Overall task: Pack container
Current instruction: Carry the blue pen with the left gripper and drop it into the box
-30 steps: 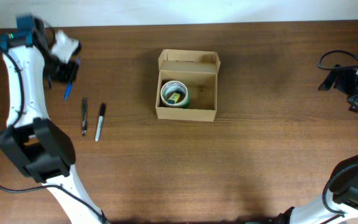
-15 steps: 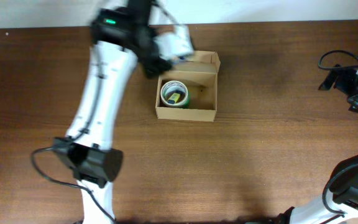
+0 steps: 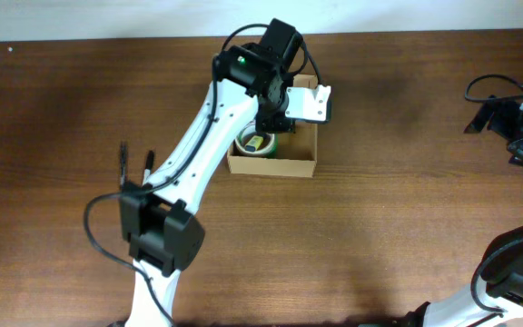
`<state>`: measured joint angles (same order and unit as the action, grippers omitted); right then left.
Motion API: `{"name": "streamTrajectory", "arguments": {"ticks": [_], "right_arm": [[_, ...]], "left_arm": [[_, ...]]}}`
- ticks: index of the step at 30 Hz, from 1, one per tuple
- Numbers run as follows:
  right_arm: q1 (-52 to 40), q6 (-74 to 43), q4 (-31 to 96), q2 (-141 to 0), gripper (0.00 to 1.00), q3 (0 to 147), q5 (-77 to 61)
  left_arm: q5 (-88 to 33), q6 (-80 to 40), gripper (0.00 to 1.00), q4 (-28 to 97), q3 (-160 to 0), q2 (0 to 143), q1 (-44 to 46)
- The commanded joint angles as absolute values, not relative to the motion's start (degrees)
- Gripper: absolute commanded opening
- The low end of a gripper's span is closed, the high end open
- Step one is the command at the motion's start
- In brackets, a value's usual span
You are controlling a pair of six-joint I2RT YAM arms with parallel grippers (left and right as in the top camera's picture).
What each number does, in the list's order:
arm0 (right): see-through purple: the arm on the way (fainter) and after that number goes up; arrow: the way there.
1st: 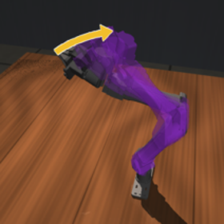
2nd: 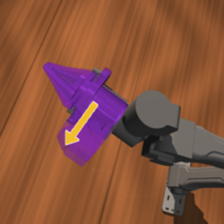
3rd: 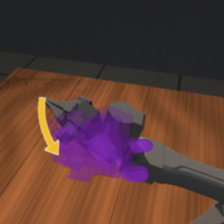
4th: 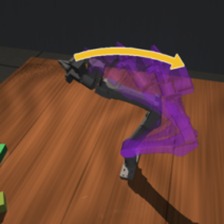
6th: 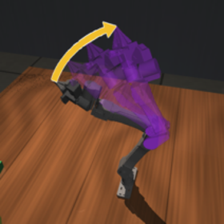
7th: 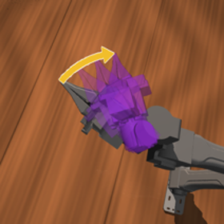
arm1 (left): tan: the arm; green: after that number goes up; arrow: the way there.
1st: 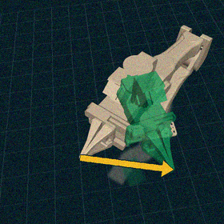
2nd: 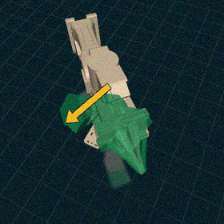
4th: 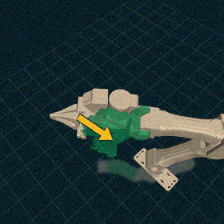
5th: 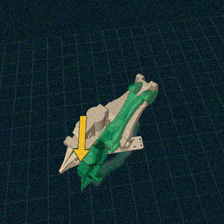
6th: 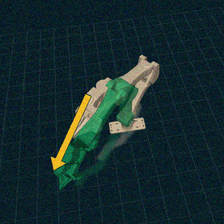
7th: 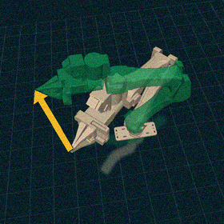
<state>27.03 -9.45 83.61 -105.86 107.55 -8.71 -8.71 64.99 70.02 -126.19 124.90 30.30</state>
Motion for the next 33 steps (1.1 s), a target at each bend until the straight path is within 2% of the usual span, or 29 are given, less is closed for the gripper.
{"name": "streamTrajectory", "arguments": {"ticks": [1,14,33], "right_arm": [[27.0,-10.0,84.0,-105.7,0.99,107.2,-8.6],[27.0,-10.0,85.9,-105.7,0.99,107.2,-8.6],[27.0,-10.0,86.1,-105.7,0.99,107.2,-8.6]], "left_arm": [[-6.1,66.6,0.01,67.9,-125.6,128.1,29.8],[-3.2,66.5,0.02,61.5,-125.6,131.6,26.5],[-7.3,66.5,0.02,63.0,-125.6,133.3,25.7]]}}
